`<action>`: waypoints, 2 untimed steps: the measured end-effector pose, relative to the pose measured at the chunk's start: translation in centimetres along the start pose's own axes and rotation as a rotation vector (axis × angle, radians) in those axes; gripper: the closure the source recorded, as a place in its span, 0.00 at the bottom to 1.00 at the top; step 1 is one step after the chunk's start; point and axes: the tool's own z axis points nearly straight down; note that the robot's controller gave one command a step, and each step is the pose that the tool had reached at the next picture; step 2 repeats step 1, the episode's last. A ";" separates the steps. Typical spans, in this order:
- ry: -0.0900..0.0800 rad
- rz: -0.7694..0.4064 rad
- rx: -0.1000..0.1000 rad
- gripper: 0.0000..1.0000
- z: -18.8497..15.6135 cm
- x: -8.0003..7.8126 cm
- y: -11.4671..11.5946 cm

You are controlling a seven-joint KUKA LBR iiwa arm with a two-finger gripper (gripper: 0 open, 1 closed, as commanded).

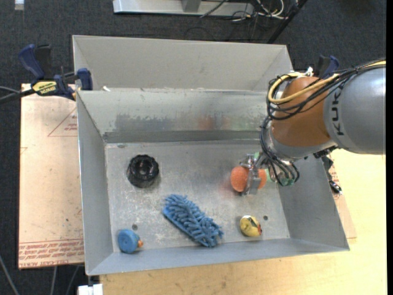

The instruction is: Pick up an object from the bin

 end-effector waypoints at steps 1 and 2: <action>0.000 0.000 0.000 1.00 0.0 0.0 0.0; 0.000 0.000 0.000 1.00 0.0 0.0 0.0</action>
Offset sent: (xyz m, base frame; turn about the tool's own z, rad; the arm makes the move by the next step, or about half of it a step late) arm -0.0051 0.0034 0.1167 -0.0768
